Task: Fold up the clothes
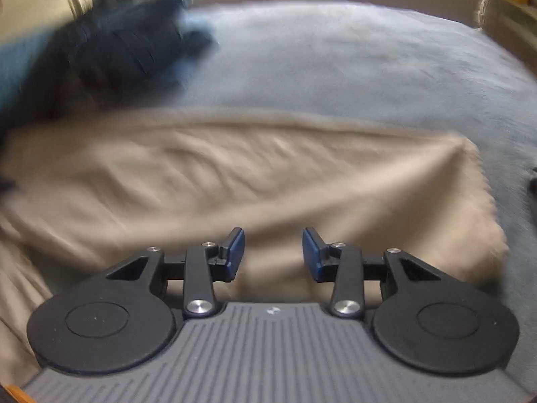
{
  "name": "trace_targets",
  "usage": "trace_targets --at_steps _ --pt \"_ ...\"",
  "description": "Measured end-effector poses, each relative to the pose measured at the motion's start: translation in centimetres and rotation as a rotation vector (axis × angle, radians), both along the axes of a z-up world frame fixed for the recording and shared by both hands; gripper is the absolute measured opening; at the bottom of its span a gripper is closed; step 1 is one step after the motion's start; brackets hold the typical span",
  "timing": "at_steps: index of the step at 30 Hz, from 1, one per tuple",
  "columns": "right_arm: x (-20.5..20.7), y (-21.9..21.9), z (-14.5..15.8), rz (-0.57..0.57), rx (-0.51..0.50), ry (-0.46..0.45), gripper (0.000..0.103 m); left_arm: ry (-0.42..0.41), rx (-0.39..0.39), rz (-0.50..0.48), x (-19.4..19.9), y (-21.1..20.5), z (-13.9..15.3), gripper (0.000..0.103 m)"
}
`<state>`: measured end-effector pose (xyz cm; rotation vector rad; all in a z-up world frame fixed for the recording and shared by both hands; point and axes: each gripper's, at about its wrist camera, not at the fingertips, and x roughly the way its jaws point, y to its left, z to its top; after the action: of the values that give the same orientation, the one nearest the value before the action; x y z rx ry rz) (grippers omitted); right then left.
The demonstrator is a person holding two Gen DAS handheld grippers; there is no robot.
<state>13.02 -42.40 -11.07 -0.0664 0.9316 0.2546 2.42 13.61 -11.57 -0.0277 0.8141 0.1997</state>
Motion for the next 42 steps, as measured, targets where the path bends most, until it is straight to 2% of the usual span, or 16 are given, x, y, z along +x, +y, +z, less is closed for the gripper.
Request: trace_targets --at_steps 3,7,9,12,14,16,20,22,23,25,29,32,34,36,40,42 --pt "-0.5 -6.8 -0.5 -0.255 0.023 -0.035 0.003 -0.003 -0.002 0.003 0.0 0.0 0.0 0.072" --pt "-1.0 -11.0 0.9 -0.544 -0.087 -0.094 0.011 -0.008 -0.005 0.006 -0.1 0.1 0.0 0.072" --pt "-1.8 -10.0 2.0 -0.519 -0.055 -0.152 0.011 -0.006 -0.001 0.012 -0.2 0.1 0.1 0.072" --pt "-2.1 -5.4 3.0 -0.300 -0.059 -0.199 0.011 -0.003 0.003 0.022 -0.2 0.1 0.1 0.072" --pt "-1.5 -2.0 2.2 -0.129 -0.104 -0.175 0.008 -0.002 0.007 0.028 -0.2 0.2 0.1 0.072" --pt "-0.2 -1.2 0.4 -0.081 -0.204 -0.125 0.008 -0.002 0.009 0.034 -0.2 0.1 0.1 0.072" --pt "1.1 -6.7 -0.5 -0.399 -0.292 -0.098 0.010 -0.004 0.014 0.041 -0.3 -0.1 0.3 0.072" --pt "0.9 -7.4 0.8 -0.507 -0.315 -0.130 0.011 -0.006 0.025 0.037 -0.5 -0.1 0.3 0.072" --pt "0.7 -6.6 1.5 -0.492 -0.300 -0.157 0.011 -0.006 0.030 0.038 -0.5 -0.1 0.3 0.072" --pt "-0.1 -2.5 2.9 -0.332 -0.236 -0.219 0.011 -0.006 0.037 0.045 -0.4 -0.2 0.2 0.072" --pt "-1.6 9.8 3.3 0.182 -0.155 -0.251 0.009 -0.011 0.041 0.058 -0.3 -0.1 0.0 0.072" --pt "-3.3 16.4 1.4 0.459 -0.183 -0.213 0.009 -0.011 0.043 0.063 -0.2 -0.3 0.0 0.072" --pt "-4.0 17.3 -0.4 0.512 -0.265 -0.189 0.009 -0.012 0.036 0.064 -0.3 -0.2 0.1 0.072" --pt "-3.3 14.3 -0.9 0.380 -0.293 -0.178 0.009 -0.012 0.034 0.058 -0.5 -0.1 0.1 0.072" --pt "-0.8 4.6 -0.1 -0.066 -0.290 -0.107 0.011 -0.013 0.031 0.049 -0.6 0.0 -0.1 0.072" --pt "-1.0 2.2 0.2 -0.178 -0.298 -0.108 0.011 -0.014 0.031 0.047 -0.6 0.1 -0.2 0.072"
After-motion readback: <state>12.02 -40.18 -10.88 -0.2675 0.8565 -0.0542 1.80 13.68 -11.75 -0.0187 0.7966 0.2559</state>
